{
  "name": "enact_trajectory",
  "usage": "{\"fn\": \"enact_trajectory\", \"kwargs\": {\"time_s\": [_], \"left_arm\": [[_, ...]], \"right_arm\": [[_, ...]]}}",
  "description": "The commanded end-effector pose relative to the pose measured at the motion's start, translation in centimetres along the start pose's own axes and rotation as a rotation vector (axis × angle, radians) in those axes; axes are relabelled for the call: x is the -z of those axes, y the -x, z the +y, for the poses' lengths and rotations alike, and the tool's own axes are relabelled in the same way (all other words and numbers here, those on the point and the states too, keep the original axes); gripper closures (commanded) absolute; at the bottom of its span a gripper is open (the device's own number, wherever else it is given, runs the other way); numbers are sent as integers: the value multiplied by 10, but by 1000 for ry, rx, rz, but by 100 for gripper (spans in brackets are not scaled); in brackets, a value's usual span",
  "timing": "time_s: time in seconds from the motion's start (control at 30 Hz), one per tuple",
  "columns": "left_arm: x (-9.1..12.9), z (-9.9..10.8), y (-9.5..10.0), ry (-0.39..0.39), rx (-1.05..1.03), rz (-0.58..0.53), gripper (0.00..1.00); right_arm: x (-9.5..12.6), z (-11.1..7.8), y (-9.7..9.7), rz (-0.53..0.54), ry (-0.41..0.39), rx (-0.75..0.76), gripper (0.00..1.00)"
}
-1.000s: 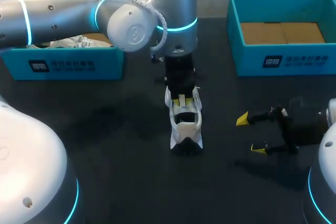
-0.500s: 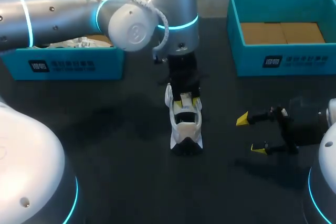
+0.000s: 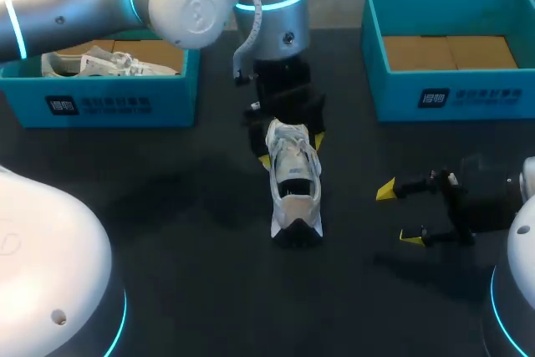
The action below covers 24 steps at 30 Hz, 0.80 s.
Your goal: Take the shoe out of the shoebox, open the shoe tongue, remove and reinsert the insole, then place the shoe into the shoebox
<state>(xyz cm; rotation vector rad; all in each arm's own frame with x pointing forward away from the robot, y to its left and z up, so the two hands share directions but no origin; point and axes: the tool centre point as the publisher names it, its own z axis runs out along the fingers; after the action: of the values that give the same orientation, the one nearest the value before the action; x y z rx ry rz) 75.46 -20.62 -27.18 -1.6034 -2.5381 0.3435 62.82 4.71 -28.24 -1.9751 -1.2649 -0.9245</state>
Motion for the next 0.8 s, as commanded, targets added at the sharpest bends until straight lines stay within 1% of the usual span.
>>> {"fn": "enact_trajectory", "kwargs": {"time_s": [0.03, 0.5, 0.53, 0.57, 0.6, 0.67, 0.77, 0.8], "left_arm": [[4, -11, -15, 101, -41, -10, 0], [4, -11, -15, 101, -41, -10, 0], [3, -16, -13, 99, 3, -8, 0], [2, -21, -13, 107, 71, -34, 0], [3, -25, -11, 86, 166, -34, 0], [4, -31, -13, 73, 283, -24, 0], [1, -38, -15, 104, 519, -10, 0], [0, -39, -15, 99, 607, -1, 0]], "right_arm": [[1, -2, -1, -2, 2, 0, 0], [1, -2, -1, -2, 2, 0, 0], [1, -2, -1, -2, 2, 0, 0], [1, -2, -1, -2, 2, 0, 0], [1, -2, -1, -2, 2, 0, 0], [1, -2, -1, -2, 2, 0, 0], [1, -2, -1, -2, 2, 0, 0], [1, -2, -1, -2, 2, 0, 0]]}}
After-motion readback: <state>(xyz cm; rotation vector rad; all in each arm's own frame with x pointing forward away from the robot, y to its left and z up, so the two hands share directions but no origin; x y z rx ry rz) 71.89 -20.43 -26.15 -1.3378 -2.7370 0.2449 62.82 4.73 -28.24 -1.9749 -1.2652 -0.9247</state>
